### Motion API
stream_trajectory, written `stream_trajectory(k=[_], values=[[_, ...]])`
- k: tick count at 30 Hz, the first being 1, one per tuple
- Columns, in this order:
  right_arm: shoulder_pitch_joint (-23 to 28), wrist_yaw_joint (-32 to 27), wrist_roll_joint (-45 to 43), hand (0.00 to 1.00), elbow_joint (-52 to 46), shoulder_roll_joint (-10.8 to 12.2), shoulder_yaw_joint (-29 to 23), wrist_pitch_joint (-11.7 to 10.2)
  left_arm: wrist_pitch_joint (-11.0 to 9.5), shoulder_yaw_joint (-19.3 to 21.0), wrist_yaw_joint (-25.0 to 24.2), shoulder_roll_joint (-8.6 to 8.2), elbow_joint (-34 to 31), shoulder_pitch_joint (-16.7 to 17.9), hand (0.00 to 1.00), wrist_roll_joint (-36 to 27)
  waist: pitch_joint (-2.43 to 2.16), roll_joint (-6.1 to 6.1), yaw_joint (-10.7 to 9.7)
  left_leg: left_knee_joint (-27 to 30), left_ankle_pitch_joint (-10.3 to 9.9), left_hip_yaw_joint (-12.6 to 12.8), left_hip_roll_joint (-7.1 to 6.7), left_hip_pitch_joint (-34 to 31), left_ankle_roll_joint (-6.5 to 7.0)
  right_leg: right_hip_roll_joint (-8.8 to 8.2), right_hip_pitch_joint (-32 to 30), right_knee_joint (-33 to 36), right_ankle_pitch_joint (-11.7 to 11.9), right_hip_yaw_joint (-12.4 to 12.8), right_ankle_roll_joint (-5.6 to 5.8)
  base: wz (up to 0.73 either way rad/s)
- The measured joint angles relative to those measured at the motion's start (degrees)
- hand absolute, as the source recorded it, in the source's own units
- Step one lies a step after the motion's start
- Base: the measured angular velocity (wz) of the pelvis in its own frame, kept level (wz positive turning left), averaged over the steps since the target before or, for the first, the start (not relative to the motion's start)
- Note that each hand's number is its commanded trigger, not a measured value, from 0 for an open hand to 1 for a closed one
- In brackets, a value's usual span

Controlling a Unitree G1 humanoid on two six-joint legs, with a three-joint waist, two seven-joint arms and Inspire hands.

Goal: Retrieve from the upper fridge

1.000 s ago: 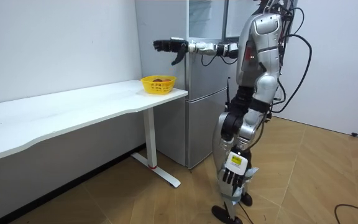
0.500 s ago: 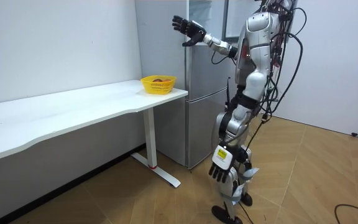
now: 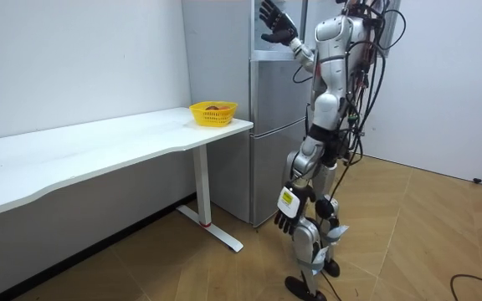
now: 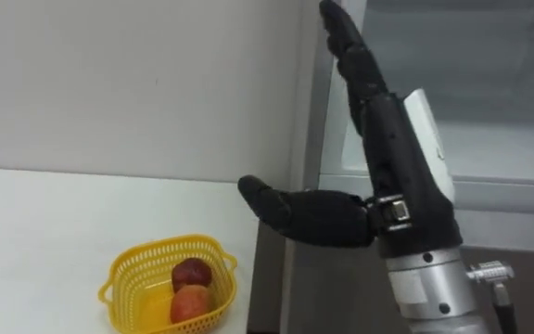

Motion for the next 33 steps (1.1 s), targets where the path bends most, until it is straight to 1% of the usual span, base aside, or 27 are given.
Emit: stream_trajectory(k=[1, 3, 5, 6, 7, 9, 11, 12, 14, 15, 16, 18, 19, 21, 23, 24, 26, 29, 31, 32, 33], values=[[0.79, -0.35, -0.1, 0.0, -0.61, 0.22, -0.53, -0.19, -0.01, -0.16, 0.14, 0.03, 0.01, 0.0, 0.0, 0.0, -0.04, 0.06, -0.05, -0.05, 0.0, 0.03, 0.0, 0.01, 0.0, 0.02, -0.04, 0.02, 0.0, 0.12, 0.0, 0.0], [3.67, -2.88, -0.34, 0.0, -1.71, 1.37, -1.33, -1.94, -0.39, -0.32, 0.53, 0.03, 0.75, -0.04, 0.0, -0.04, -0.18, 0.42, -0.7, -0.3, -0.01, 0.24, 0.04, -0.1, 0.0, 0.05, -0.22, 0.21, 0.0, 0.22, 0.0, -0.05], [6.12, -4.17, -1.17, 0.0, -1.71, 2.14, -1.84, -2.47, -0.67, -0.31, 0.8, 0.0, 1.41, -0.01, 0.0, -0.03, -0.31, 0.68, -1.72, -0.67, -0.02, 0.37, 0.1, -0.08, -0.01, 0.06, -0.52, 0.43, 0.0, 0.33, 0.0, -0.07], [7.65, -5.05, -1.5, 0.0, -1.67, 2.26, -2.43, -2.47, -0.8, -0.3, 1.04, -0.11, 1.58, 0.05, 0.0, -0.11, -0.35, 0.8, -1.72, -0.73, -0.02, 1.35, 0.18, -0.08, -0.01, 0.11, -1.06, 0.96, 0.0, 0.7, 0.0, -0.21], [8.39, -5.41, -1.63, 0.0, -1.6, 2.26, -2.89, -2.47, -0.9, -0.26, 1.21, -0.12, 1.64, 0.11, 0.0, -0.12, -0.28, 1.02, -1.74, -0.76, -0.02, 1.67, 0.25, -0.1, -0.01, 0.16, -1.22, 0.95, 0.01, 0.97, -0.03, -0.29], [10.78, -7.57, -1.99, 0.0, -1.55, 2.26, -4.78, -2.47, -1.14, 0.12, 1.35, -0.09, 1.72, 0.04, 0.0, -0.13, -0.41, 1.22, -1.83, -0.95, -0.02, 2.85, 0.36, -0.15, 0.0, 0.29, -2.2, 1.69, 0.05, 2.15, -0.08, -0.29], [11.8, -9.13, -1.96, 0.0, -1.53, 2.26, -6.43, -2.55, -1.31, 0.35, 1.4, -0.02, 1.78, -0.07, 0.0, -0.13, -0.44, 1.4, -2.62, -0.99, -0.02, 3.3, 0.4, -0.3, 0.0, 0.3, -2.73, 1.94, 0.06, 2.37, -0.1, -0.16], [12.25, -10.24, -1.8, 0.0, -1.09, 2.25, -7.48, -3.05, -1.36, 0.35, 1.42, 0.03, 1.78, 0.0, 0.0, -0.45, -0.42, 1.49, -3.23, -1.02, -0.02, 3.42, 0.42, -0.37, 0.0, 0.34, -2.89, 1.93, 0.07, 2.54, -0.12, -0.11], [13.12, -12.17, -1.08, 0.0, -0.61, 2.26, -8.95, -3.19, -1.36, 0.34, 1.48, 0.07, 1.8, 0.19, 0.0, -2.24, -0.42, 1.58, -4.03, -1.08, -0.02, 3.95, 0.56, -0.27, -0.01, 0.54, -2.98, 1.9, 0.11, 3.18, -0.18, -0.11], [13.94, -13.36, -0.35, 0.0, -0.13, 2.26, -9.76, -3.43, -1.36, 0.27, 1.66, 0.07, 1.82, 0.3, 0.0, -3.3, -0.4, 1.56, -4.8, -1.09, -0.03, 3.99, 0.6, -0.3, -0.02, 0.59, -2.99, 1.79, 0.11, 3.29, -0.19, -0.04], [14.34, -14.0, -0.03, 0.0, 0.27, 2.26, -9.95, -3.62, -1.37, 0.24, 1.72, 0.07, 1.88, 0.33, 0.0, -3.87, -0.39, 1.56, -4.96, -1.09, -0.03, 4.07, 0.62, -0.31, -0.02, 0.62, -3.01, 1.76, 0.1, 3.44, -0.19, -0.07], [15.82, -16.17, 1.23, 0.0, 2.42, 2.26, -10.17, -3.69, -1.36, -0.02, 1.77, 0.08, 2.1, 0.32, 0.0, -4.43, -0.34, 1.73, -6.28, -1.1, -0.05, 4.79, 0.7, -0.19, -0.06, 0.82, -3.14, 1.63, 0.1, 3.98, -0.2, -0.13], [16.48, -16.44, 1.73, 0.0, 2.76, 2.27, -10.23, -3.69, -1.36, -0.04, 1.81, 0.08, 2.1, 0.28, 0.0, -4.43, -0.33, 1.77, -6.35, -1.11, -0.05, 4.95, 0.69, -0.15, -0.06, 0.9, -3.19, 1.63, 0.11, 4.32, -0.21, -0.17], [18.65, -17.05, 3.74, 0.0, 4.3, 2.3, -10.25, -3.55, -1.38, -0.04, 2.45, 0.07, 2.2, 0.22, 0.0, -4.43, -0.36, 1.9, -6.3, -1.14, -0.05, 6.16, 0.48, -0.26, -0.06, 1.08, -3.89, 1.78, 0.14, 5.19, -0.26, -0.24], [20.12, -18.09, 4.28, 0.0, 5.39, 2.68, -10.45, -3.55, -1.38, 0.1, 3.02, 0.12, 2.7, 0.09, 0.0, -4.43, -0.36, 2.02, -6.71, -1.14, -0.04, 6.24, 0.47, -0.34, -0.06, 1.06, -3.98, 1.76, 0.16, 5.23, -0.29, -0.09], [20.97, -18.78, 4.44, 0.0, 6.1, 3.22, -11.07, -3.5, -1.37, 0.24, 3.06, 0.11, 2.73, 0.09, 0.0, -4.43, -0.36, 1.99, -6.78, -1.13, -0.04, 6.34, 0.44, -0.3, -0.06, 1.05, -4.0, 1.74, 0.16, 5.34, -0.29, 0.0], [21.51, -20.04, 4.4, 0.0, 7.26, 3.54, -12.07, -3.54, -1.18, 0.24, 3.01, 0.09, 2.71, 0.15, 0.0, -4.6, -0.37, 2.11, -6.87, -1.11, -0.04, 6.4, 0.36, -0.3, -0.07, 0.99, -3.98, 1.65, 0.15, 5.34, -0.28, 0.0], [21.5, -20.9, 4.8, 0.0, 13.09, 3.56, -12.64, -3.55, -0.91, 0.08, 3.01, 0.17, 2.64, 0.26, 0.0, -4.58, -0.36, 1.82, -7.62, -1.01, -0.03, 6.38, 0.3, 0.14, -0.07, 0.92, -3.97, 1.61, 0.13, 5.31, -0.24, 0.0], [21.55, -20.53, 6.94, 0.0, 16.43, 3.59, -12.62, -3.45, -0.83, -0.31, 3.01, 0.14, 2.48, 0.12, 0.0, -5.59, -0.32, 1.83, -7.79, -1.0, -0.03, 6.37, 0.25, 0.09, -0.07, 0.87, -4.06, 1.56, 0.11, 5.42, -0.21, 0.0], [21.95, -20.49, 8.21, 0.0, 18.29, 3.61, -12.62, -3.35, -0.8, -0.29, 3.02, 0.2, 2.15, 0.2, 0.0, -6.31, -0.21, 1.62, -7.84, -1.0, -0.03, 6.37, 0.23, 0.09, -0.07, 0.84, -4.05, 1.23, 0.09, 5.48, -0.18, 0.0], [22.7, -20.39, 9.66, 0.0, 19.69, 3.61, -12.61, -3.15, -0.74, -0.3, 3.0, 0.34, 1.73, 0.27, 0.0, -6.69, -0.24, 1.56, -7.92, -1.0, -0.03, 6.36, 0.22, 0.07, -0.07, 0.81, -3.94, 0.8, 0.09, 5.65, -0.17, 0.0]])
